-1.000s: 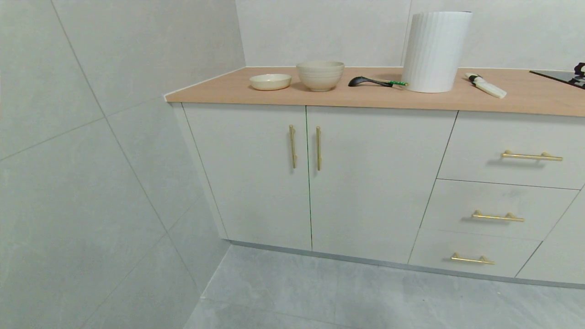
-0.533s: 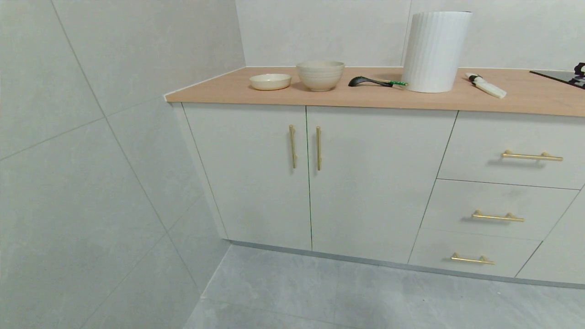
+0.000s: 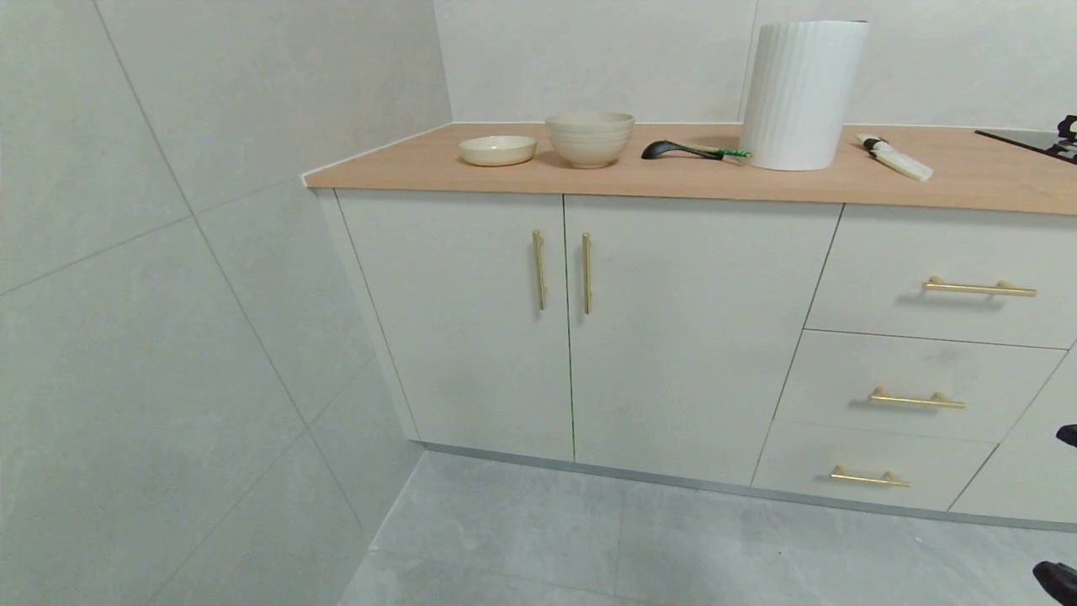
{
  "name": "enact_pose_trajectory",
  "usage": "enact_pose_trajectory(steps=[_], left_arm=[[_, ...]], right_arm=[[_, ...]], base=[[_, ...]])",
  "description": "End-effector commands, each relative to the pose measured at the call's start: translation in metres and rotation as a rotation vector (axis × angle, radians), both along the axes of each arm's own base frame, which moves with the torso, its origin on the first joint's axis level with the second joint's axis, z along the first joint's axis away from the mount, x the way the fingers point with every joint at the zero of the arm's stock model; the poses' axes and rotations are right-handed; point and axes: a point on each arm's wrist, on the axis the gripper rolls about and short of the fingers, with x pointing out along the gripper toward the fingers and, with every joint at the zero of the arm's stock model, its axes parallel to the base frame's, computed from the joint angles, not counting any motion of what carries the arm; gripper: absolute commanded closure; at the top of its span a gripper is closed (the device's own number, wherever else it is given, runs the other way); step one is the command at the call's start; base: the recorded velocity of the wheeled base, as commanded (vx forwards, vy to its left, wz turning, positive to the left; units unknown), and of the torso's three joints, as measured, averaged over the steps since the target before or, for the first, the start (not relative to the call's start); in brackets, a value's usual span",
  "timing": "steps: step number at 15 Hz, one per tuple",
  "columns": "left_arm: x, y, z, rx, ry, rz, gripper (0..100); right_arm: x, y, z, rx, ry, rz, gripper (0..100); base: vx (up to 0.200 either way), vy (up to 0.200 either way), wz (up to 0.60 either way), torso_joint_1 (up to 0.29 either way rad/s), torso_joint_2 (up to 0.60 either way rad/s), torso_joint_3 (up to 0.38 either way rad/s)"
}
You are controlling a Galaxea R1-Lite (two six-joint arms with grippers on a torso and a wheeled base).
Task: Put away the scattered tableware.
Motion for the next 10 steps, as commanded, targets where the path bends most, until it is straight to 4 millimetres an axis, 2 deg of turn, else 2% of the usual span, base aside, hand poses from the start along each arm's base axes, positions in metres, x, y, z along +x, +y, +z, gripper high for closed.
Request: enact_pose_trajectory(steps=[1, 4, 5, 7, 8, 10], left_arm=[[0.001, -0.003, 0.024, -0.009, -0.001, -0.052, 0], [0.001, -0.005, 0.022, 0.020, 0.046, -0.064, 0], [-0.003, -0.005, 0.028, 0.017, 0.064, -0.097, 0], [-0.017, -0.005, 0.042, 0.007, 0.137, -0.265, 0], [-0.024, -0.005, 0.050, 0.002, 0.183, -0.279, 0], [-0.024, -0.005, 0.049, 0.002, 0.197, -0.284, 0]], right_arm=[[0.001, 0.001, -0.011, -0.009, 0.043, 0.008, 0], [-0.006, -0.001, -0.022, -0.011, 0.050, 0.008, 0], [-0.008, -0.001, -0.024, -0.012, 0.051, 0.008, 0], [-0.010, -0.002, -0.026, -0.011, 0.048, 0.009, 0], [-0.011, -0.002, -0.026, -0.012, 0.042, 0.009, 0], [-0.017, -0.003, -0.029, -0.009, 0.021, 0.009, 0]], base=[[0.000, 0.000, 0.00, 0.000, 0.00, 0.000], [0.000, 0.000, 0.00, 0.000, 0.00, 0.000], [0.000, 0.200, 0.00, 0.002, 0.00, 0.007], [0.200, 0.200, 0.00, 0.005, 0.00, -0.002], [0.000, 0.000, 0.00, 0.000, 0.00, 0.000], [0.000, 0.000, 0.00, 0.000, 0.00, 0.000]])
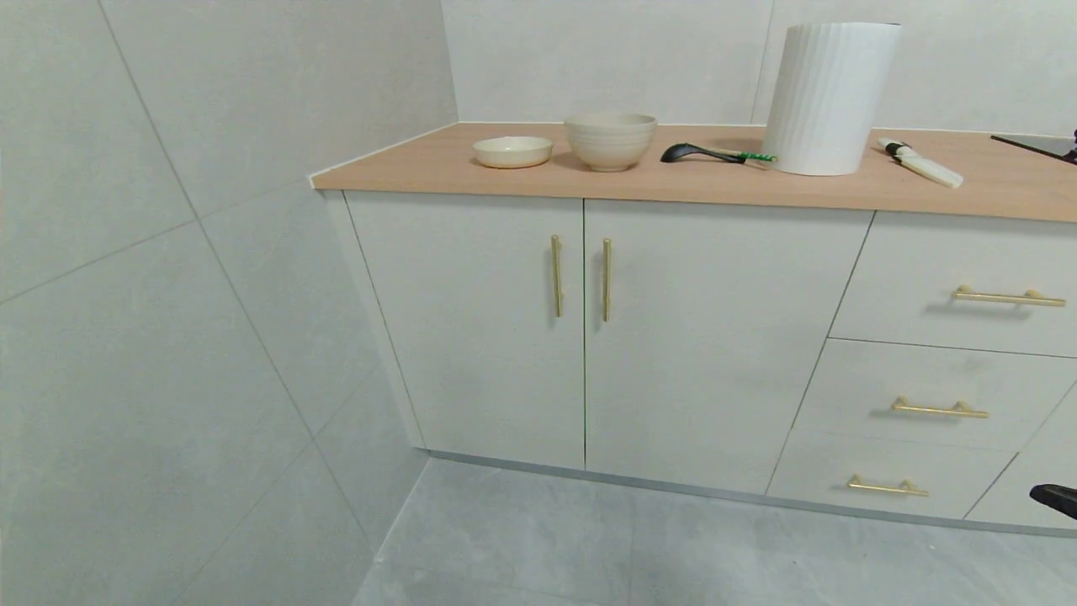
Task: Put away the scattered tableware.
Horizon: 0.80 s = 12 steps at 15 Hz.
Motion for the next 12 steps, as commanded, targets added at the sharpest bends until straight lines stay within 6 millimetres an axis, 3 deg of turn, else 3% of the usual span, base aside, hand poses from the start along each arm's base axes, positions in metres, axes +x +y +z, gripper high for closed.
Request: enact_pose_trajectory(steps=[1, 4, 6, 10, 12], left_arm=[[0.005, 0.000, -0.002, -0.002, 0.030, -0.021, 0], [0.040, 0.000, -0.001, 0.011, 0.110, -0.048, 0], [0.055, -0.002, -0.002, 0.139, 0.111, -0.101, 0], [0.066, -0.002, 0.001, 0.220, 0.142, -0.109, 0], [0.052, -0.002, -0.010, 0.217, 0.236, -0.087, 0]], right_arm=[[-0.011, -0.002, -0.006, 0.006, -0.033, 0.001, 0], [-0.012, -0.002, -0.006, 0.005, -0.034, 0.001, 0], [-0.011, -0.002, -0.006, 0.004, -0.031, -0.002, 0], [-0.011, -0.002, -0.008, 0.003, -0.025, -0.001, 0], [-0.011, -0.002, -0.008, 0.002, -0.025, 0.001, 0]], base=[[0.000, 0.000, 0.00, 0.000, 0.00, 0.000], [0.000, 0.000, 0.00, 0.000, 0.00, 0.000], [0.000, 0.000, 0.00, 0.000, 0.00, 0.000], [0.000, 0.000, 0.00, 0.000, 0.00, 0.000], [0.000, 0.000, 0.00, 0.000, 0.00, 0.000]])
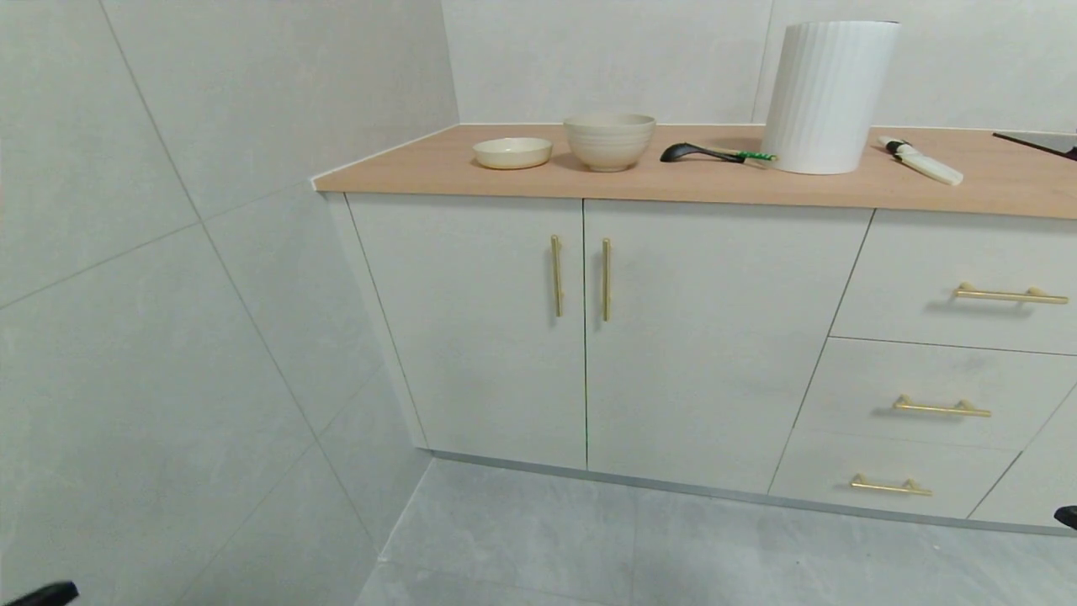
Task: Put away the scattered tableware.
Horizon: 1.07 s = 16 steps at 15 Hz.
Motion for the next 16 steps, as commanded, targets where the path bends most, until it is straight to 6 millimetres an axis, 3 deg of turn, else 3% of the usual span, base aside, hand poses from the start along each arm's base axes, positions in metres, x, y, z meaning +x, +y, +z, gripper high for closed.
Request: enact_pose_trajectory(steps=[1, 3, 8, 9, 11, 14, 16], left_arm=[[-0.014, 0.000, 0.009, -0.002, 0.077, 0.013, 0], [-0.013, 0.000, 0.016, -0.007, 0.089, 0.003, 0], [0.046, 0.000, 0.034, -0.006, -0.101, -0.005, 0], [0.047, 0.001, 0.034, 0.002, -0.118, 0.017, 0], [0.030, 0.000, 0.024, 0.003, -0.018, 0.010, 0], [-0.004, 0.000, 0.050, -0.006, 0.201, -0.045, 0], [0.000, -0.001, 0.046, -0.013, 0.176, -0.081, 0]], right_arm=[[-0.001, 0.000, -0.003, -0.001, 0.006, 0.002, 0], [-0.001, 0.000, -0.007, -0.005, 0.017, 0.000, 0], [-0.005, -0.001, -0.012, -0.003, 0.017, -0.001, 0], [-0.008, -0.002, -0.016, -0.003, 0.014, -0.001, 0], [-0.010, -0.002, -0.021, -0.005, 0.019, 0.000, 0], [-0.012, -0.003, -0.025, -0.004, 0.018, 0.000, 0], [-0.016, -0.003, -0.032, -0.005, 0.024, 0.000, 0]], base=[[0.200, 0.000, 0.00, 0.002, 0.00, 0.002], [0.000, 0.000, 0.00, 0.000, 0.00, 0.000], [0.000, 0.000, 0.00, 0.000, 0.00, 0.000], [0.000, 0.000, 0.00, 0.000, 0.00, 0.000], [0.100, 0.000, 0.00, -0.001, 0.00, 0.001], [0.200, 0.000, 0.00, -0.001, 0.00, 0.006], [0.100, 0.000, 0.00, 0.001, 0.00, 0.001]])
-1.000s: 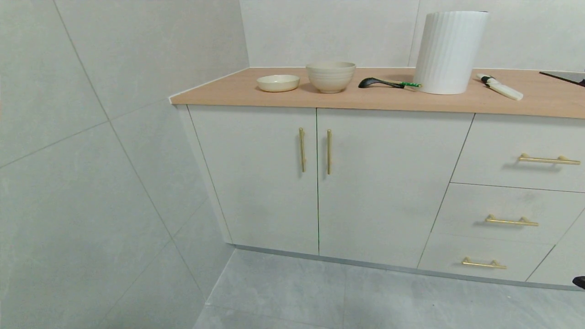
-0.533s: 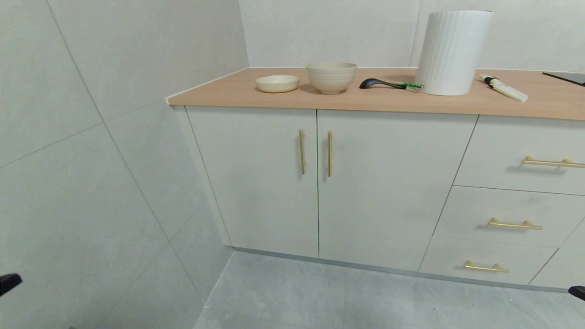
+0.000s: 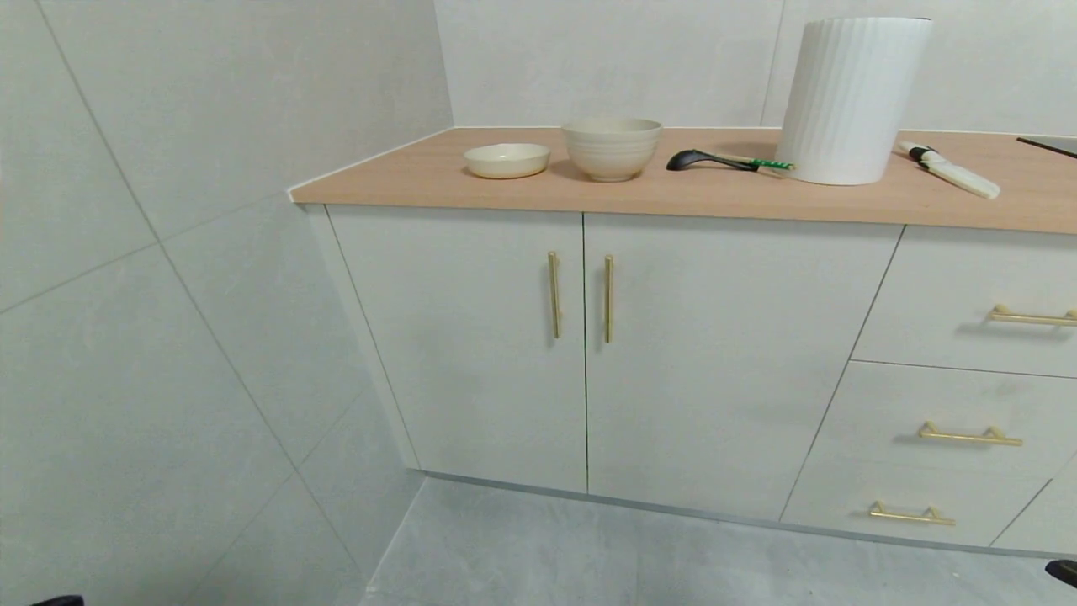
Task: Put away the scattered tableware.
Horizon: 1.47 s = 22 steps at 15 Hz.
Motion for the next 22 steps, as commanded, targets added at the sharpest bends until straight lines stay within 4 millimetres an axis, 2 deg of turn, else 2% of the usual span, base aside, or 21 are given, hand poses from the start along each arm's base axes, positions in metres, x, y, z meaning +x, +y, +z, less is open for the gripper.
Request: enact_pose_trajectory(steps=[1, 4, 6, 7, 8, 12, 13, 14, 16, 22], left_arm=[[-0.004, -0.001, -0.005, -0.021, -0.062, -0.054, 0], [0.031, -0.003, -0.017, -0.027, -0.171, -0.055, 0], [0.056, -0.004, -0.010, -0.031, -0.244, -0.056, 0], [0.074, -0.005, -0.003, -0.035, -0.293, -0.056, 0], [0.081, -0.006, -0.003, -0.037, -0.311, -0.057, 0], [0.083, -0.013, -0.014, 0.030, -0.276, -0.176, 0], [0.088, -0.020, -0.013, 0.067, -0.274, -0.273, 0], [0.101, -0.029, -0.012, 0.100, -0.284, -0.392, 0], [0.119, -0.035, -0.010, 0.131, -0.306, -0.517, 0], [0.169, -0.046, -0.004, 0.114, -0.397, -0.541, 0]], right_arm=[[-0.004, -0.001, -0.004, 0.001, -0.005, 0.000, 0], [-0.007, -0.001, -0.004, 0.003, -0.017, 0.000, 0], [-0.010, -0.002, -0.005, 0.008, -0.036, -0.012, 0], [-0.013, -0.003, -0.006, 0.014, -0.051, -0.049, 0], [-0.016, -0.004, -0.006, 0.018, -0.068, -0.080, 0], [-0.033, -0.007, -0.020, 0.021, -0.088, -0.089, 0], [-0.041, -0.008, -0.030, 0.021, -0.086, -0.098, 0], [-0.043, -0.009, -0.035, 0.017, -0.063, -0.121, 0], [-0.043, -0.009, -0.035, 0.017, -0.063, -0.121, 0], [-0.043, -0.009, -0.037, 0.011, -0.038, -0.123, 0]], base=[[0.000, 0.000, 0.00, 0.000, 0.00, 0.000], [0.000, 0.000, 0.00, 0.000, 0.00, 0.000], [0.000, 0.000, 0.00, 0.000, 0.00, 0.000], [0.000, 0.000, 0.00, 0.000, 0.00, 0.000], [0.000, 0.000, 0.00, 0.000, 0.00, 0.000], [0.000, 0.000, 0.00, 0.000, 0.00, 0.000], [0.000, 0.000, 0.00, 0.000, 0.00, 0.000], [0.000, 0.000, 0.00, 0.000, 0.00, 0.000], [0.000, 0.000, 0.00, 0.000, 0.00, 0.000], [0.000, 0.000, 0.00, 0.000, 0.00, 0.000]])
